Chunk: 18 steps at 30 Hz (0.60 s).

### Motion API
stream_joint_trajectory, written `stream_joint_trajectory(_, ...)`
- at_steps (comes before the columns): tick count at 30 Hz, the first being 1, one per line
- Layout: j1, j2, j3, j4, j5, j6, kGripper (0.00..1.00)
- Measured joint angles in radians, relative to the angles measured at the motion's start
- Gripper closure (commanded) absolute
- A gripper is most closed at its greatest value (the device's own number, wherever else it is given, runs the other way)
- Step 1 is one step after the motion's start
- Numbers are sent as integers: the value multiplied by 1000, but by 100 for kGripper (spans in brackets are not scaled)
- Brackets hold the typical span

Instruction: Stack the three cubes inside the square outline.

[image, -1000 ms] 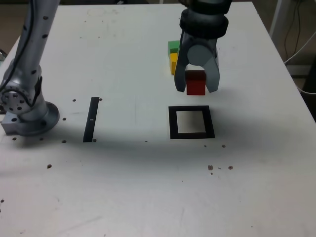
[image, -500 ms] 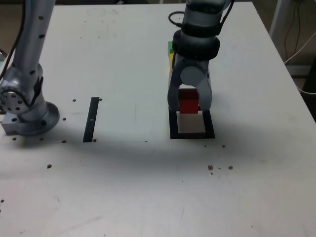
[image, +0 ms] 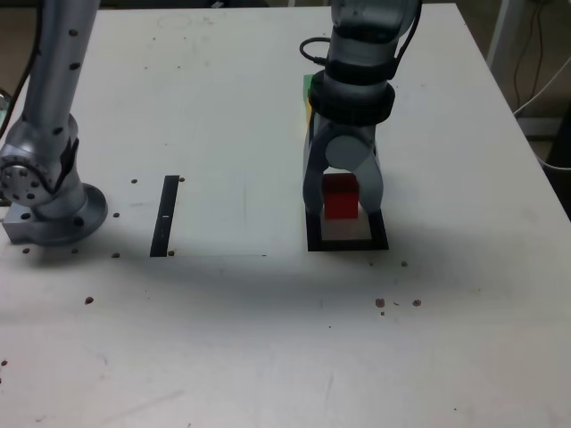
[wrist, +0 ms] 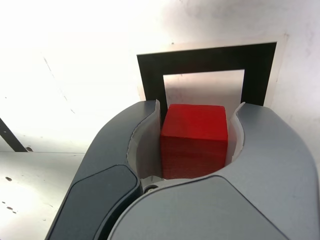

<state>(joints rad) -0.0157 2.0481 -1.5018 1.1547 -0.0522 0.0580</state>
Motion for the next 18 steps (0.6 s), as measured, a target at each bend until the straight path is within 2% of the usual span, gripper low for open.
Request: stream_joint_trajectory(18,-4,3,46,-53,-9,-4,56)
